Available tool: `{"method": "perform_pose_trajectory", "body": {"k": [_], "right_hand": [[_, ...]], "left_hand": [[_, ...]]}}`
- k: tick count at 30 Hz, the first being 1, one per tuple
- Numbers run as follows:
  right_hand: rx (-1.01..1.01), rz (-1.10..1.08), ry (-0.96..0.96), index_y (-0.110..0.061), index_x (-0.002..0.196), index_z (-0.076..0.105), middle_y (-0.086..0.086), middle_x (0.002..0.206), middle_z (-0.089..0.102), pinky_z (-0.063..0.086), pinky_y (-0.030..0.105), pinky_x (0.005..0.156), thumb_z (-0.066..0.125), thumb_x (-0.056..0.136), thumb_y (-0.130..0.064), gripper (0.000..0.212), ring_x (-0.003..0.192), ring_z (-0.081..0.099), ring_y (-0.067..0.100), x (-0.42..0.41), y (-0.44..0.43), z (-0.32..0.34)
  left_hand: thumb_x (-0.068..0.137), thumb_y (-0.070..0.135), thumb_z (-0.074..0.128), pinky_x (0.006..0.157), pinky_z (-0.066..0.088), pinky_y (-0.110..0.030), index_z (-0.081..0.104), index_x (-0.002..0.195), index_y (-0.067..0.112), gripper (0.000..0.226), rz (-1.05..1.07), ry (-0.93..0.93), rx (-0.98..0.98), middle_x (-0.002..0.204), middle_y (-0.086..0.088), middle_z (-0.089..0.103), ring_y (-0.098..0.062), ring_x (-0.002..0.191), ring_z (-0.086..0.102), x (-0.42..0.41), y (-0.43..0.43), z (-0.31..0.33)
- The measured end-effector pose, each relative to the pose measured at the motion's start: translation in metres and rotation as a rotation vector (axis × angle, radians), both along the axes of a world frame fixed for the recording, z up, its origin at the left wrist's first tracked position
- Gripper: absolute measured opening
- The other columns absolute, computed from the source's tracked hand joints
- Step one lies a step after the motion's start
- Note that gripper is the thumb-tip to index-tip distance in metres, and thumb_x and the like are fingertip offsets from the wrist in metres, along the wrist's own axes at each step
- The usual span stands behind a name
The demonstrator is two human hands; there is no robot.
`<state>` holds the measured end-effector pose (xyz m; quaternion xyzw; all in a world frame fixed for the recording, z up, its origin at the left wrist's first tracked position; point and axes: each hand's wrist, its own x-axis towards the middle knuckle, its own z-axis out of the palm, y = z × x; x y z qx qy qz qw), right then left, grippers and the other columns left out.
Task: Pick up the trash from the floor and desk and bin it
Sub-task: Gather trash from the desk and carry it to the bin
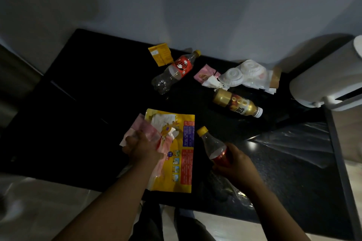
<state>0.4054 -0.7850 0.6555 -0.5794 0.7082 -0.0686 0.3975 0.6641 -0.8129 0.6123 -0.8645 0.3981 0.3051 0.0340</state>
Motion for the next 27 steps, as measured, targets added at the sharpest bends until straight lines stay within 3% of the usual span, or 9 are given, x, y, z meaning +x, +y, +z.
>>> {"method": "perform_pose_trajectory", "body": {"k": [6, 10, 11, 13, 15, 17, 20, 24, 27], "right_hand": [[-0.006, 0.007, -0.015, -0.031, 0.131, 0.044, -0.005, 0.120, 0.057, 0.042, 0.019, 0.073, 0.080, 0.070, -0.027, 0.071, 0.097, 0.053, 0.008, -0.005, 0.001, -0.001], [-0.009, 0.031, -0.007, -0.030, 0.130, 0.045, -0.004, 0.119, 0.058, 0.045, 0.023, 0.075, 0.080, 0.070, -0.027, 0.069, 0.097, 0.054, 0.010, -0.008, 0.001, -0.001], [-0.006, 0.035, -0.005, -0.031, 0.130, 0.045, -0.004, 0.120, 0.058, 0.045, 0.023, 0.076, 0.080, 0.070, -0.027, 0.070, 0.098, 0.054, 0.010, -0.009, 0.000, 0.000], [-0.006, 0.036, -0.010, -0.032, 0.130, 0.044, -0.005, 0.119, 0.057, 0.046, 0.021, 0.074, 0.080, 0.070, -0.027, 0.071, 0.098, 0.055, 0.010, -0.011, 0.000, 0.002], [-0.024, 0.029, -0.019, -0.032, 0.130, 0.045, -0.004, 0.119, 0.058, 0.046, 0.020, 0.071, 0.081, 0.069, -0.027, 0.071, 0.097, 0.056, 0.010, -0.013, -0.002, 0.007], [-0.056, 0.020, -0.010, -0.030, 0.131, 0.045, -0.002, 0.119, 0.058, 0.048, 0.024, 0.075, 0.081, 0.069, -0.028, 0.071, 0.098, 0.056, 0.012, -0.012, -0.002, 0.013], [-0.096, -0.037, -0.016, -0.028, 0.133, 0.045, -0.003, 0.120, 0.058, 0.050, 0.027, 0.079, 0.081, 0.070, -0.031, 0.072, 0.101, 0.058, 0.013, -0.008, -0.001, 0.024], [-0.149, -0.193, -0.099, -0.030, 0.129, 0.046, -0.011, 0.108, 0.056, 0.042, 0.013, 0.064, 0.080, 0.071, -0.030, 0.067, 0.087, 0.055, 0.000, 0.008, 0.010, 0.041], [-0.222, -0.358, -0.158, -0.039, 0.120, 0.043, -0.019, 0.094, 0.053, 0.044, 0.015, 0.062, 0.080, 0.071, -0.031, 0.062, 0.084, 0.057, 0.001, 0.023, 0.026, 0.054]], "left_hand": [[0.065, 0.026, 0.086, 0.082, 0.052, -0.035, 0.012, 0.150, 0.019, 0.113, 0.045, 0.101, -0.052, 0.144, -0.020, 0.023, -0.035, 0.119, 0.049, -0.004, 0.001, -0.001], [0.063, 0.014, 0.086, 0.076, 0.054, -0.031, 0.020, 0.147, 0.021, 0.107, 0.059, 0.161, -0.143, 0.140, -0.016, 0.042, -0.032, 0.116, 0.055, -0.004, 0.001, -0.002], [0.066, 0.012, 0.084, 0.077, 0.054, -0.028, 0.020, 0.148, 0.023, 0.105, 0.016, 0.155, -0.167, 0.144, -0.013, 0.040, -0.031, 0.119, 0.054, -0.004, 0.001, -0.002], [0.075, 0.017, 0.077, 0.086, 0.049, -0.024, 0.010, 0.151, 0.026, 0.102, -0.158, 0.131, -0.160, 0.158, -0.005, 0.016, -0.027, 0.132, 0.042, -0.001, 0.000, 0.004], [0.080, 0.020, 0.073, 0.081, 0.048, -0.024, 0.001, 0.152, 0.028, 0.103, -0.202, 0.150, -0.166, 0.155, -0.006, 0.022, -0.029, 0.126, 0.047, 0.002, -0.002, 0.009], [0.078, 0.021, 0.076, 0.082, 0.049, -0.027, 0.012, 0.152, 0.022, 0.098, -0.108, 0.232, -0.181, 0.139, -0.012, 0.043, -0.029, 0.115, 0.054, 0.003, -0.004, 0.016], [0.074, 0.021, 0.079, 0.086, 0.049, -0.033, 0.039, 0.139, 0.009, 0.078, 0.065, 0.342, -0.246, 0.132, -0.013, 0.050, -0.030, 0.114, 0.054, 0.008, -0.009, 0.029], [0.071, 0.018, 0.082, 0.081, 0.046, -0.031, 0.041, 0.137, 0.008, 0.078, 0.125, 0.451, -0.318, 0.134, -0.012, 0.051, -0.031, 0.117, 0.053, 0.019, -0.017, 0.047], [0.068, 0.015, 0.084, 0.079, 0.045, -0.030, 0.046, 0.132, 0.007, 0.075, 0.084, 0.545, -0.387, 0.130, -0.012, 0.055, -0.030, 0.114, 0.055, 0.031, -0.023, 0.058]]}}
